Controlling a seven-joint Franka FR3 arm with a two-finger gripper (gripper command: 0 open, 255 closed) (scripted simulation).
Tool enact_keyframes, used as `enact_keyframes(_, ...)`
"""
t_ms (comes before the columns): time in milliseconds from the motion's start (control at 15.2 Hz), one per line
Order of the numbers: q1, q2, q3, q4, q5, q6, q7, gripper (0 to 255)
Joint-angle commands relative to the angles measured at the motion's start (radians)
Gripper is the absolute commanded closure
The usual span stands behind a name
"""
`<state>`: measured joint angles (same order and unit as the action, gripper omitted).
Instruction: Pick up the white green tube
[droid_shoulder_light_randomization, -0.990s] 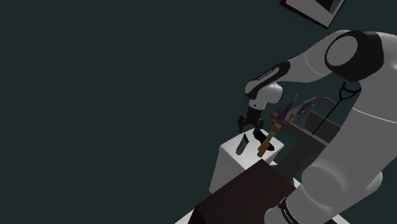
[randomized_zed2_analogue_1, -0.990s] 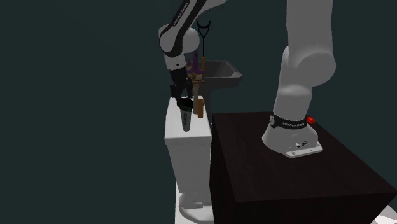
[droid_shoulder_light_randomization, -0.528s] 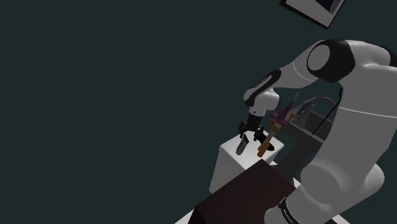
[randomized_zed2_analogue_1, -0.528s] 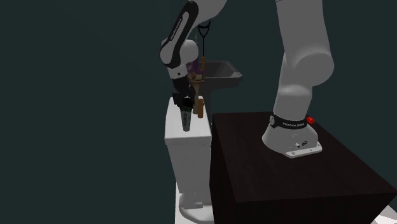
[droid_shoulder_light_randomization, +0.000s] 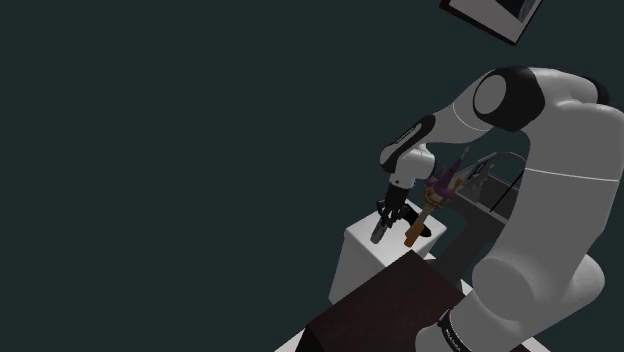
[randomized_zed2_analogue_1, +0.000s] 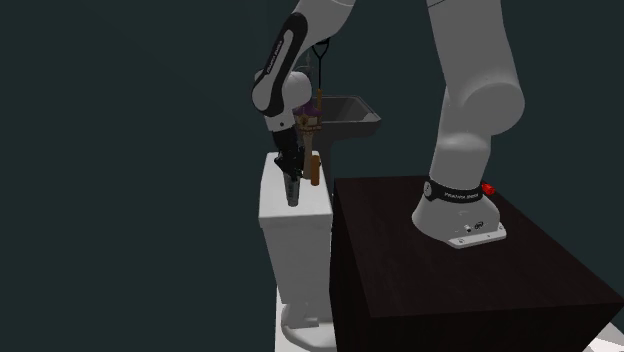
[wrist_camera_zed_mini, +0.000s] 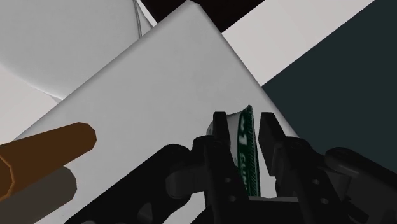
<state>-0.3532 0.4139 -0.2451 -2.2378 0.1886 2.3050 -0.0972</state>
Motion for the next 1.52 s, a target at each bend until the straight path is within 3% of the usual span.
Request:
enact_keyframes(0, 0.0, 0.001, 0.0, 0.0, 0.0, 0.0, 0.0, 255)
enact_keyframes(396, -0.001, 0.001, 0.0, 0.0, 0.0, 0.001, -0.001, 255)
enact_keyframes(1452, 0.021, -0.178, -0.033, -0.002, -0.07, -0.168, 0.051, 255)
